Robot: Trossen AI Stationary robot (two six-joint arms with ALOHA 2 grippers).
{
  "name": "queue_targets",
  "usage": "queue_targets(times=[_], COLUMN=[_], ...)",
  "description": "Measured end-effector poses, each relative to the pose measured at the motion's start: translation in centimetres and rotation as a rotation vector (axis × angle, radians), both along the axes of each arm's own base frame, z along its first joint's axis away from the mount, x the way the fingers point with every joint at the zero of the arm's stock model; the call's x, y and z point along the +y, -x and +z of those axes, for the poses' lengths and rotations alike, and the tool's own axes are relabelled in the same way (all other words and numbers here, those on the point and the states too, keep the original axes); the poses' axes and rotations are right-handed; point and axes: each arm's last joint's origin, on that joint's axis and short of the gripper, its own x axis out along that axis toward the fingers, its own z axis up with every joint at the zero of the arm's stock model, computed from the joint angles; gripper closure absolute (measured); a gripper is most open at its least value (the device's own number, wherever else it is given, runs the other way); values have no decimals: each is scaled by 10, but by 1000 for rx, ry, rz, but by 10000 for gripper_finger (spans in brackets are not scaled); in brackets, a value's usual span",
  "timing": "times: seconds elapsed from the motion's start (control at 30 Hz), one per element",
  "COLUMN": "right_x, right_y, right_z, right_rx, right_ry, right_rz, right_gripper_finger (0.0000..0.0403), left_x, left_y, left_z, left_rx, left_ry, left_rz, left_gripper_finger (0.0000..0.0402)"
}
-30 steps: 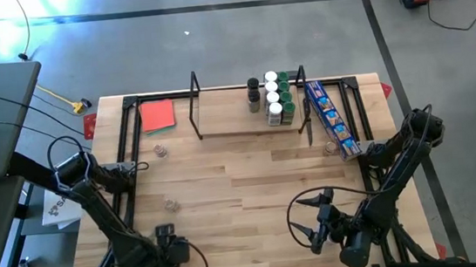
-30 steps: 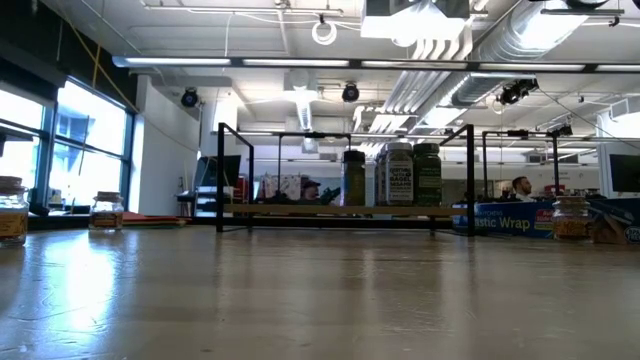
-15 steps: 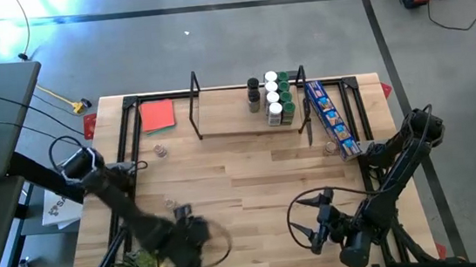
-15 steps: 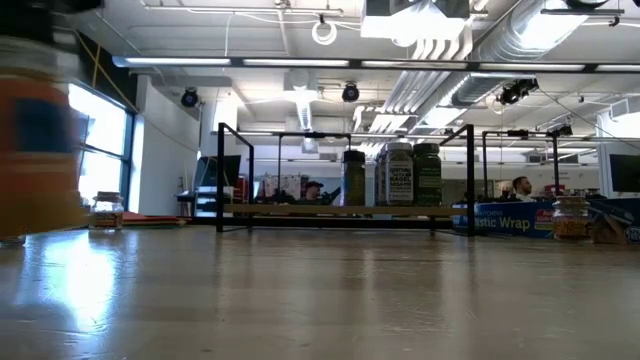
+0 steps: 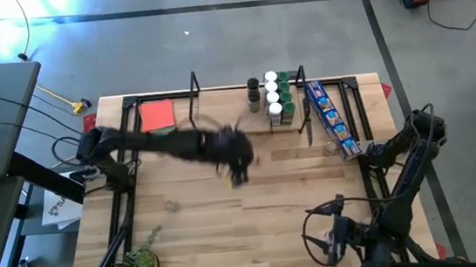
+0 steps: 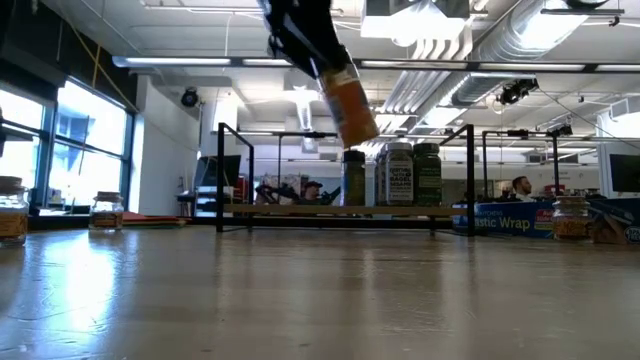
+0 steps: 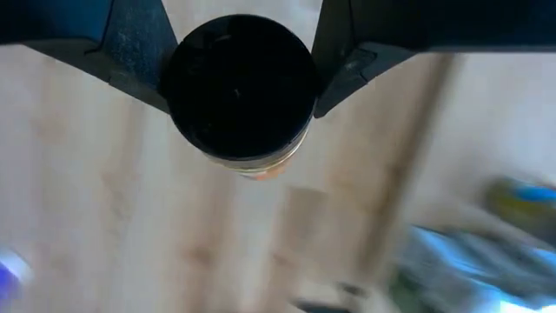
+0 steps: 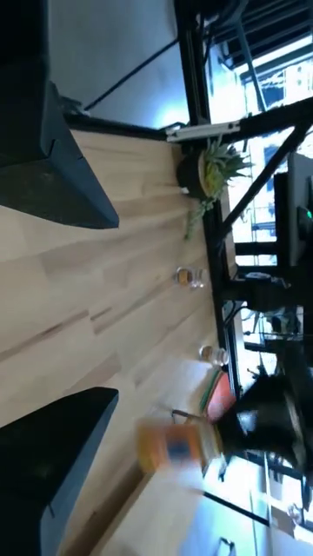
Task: Shelf spices
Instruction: Put the left black seasoning bottle on the shelf aligned with the other black seasoning bottles
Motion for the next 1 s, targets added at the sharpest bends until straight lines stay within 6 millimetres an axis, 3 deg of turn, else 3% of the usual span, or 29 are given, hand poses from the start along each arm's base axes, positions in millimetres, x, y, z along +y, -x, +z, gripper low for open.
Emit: queue_targets(times=[0.17,0.33,0.5,0.77,1.0], right_x=[1,0,-2,-2,-2], right_y=[4,3,1,1,1], right_z=[-1,-1,-2,-2,-2], right_rx=[-8,-10,-6,-8,-4], right_ry=[-36,-25,-18,-25,-30], right_rz=[-2,-8,-19,-20,-17], right_gripper_finger=[94,94,94,94,94], left_x=[74,117,139,166,180], left_y=[-5,-13,-30,-61,-67], left_z=[13,8,-11,-21,-33], left_rx=[-69,-139,-17,152,176], left_ry=[35,79,66,-24,14], left_rz=[134,194,211,218,231], left_gripper_finger=[195,195,195,195,188])
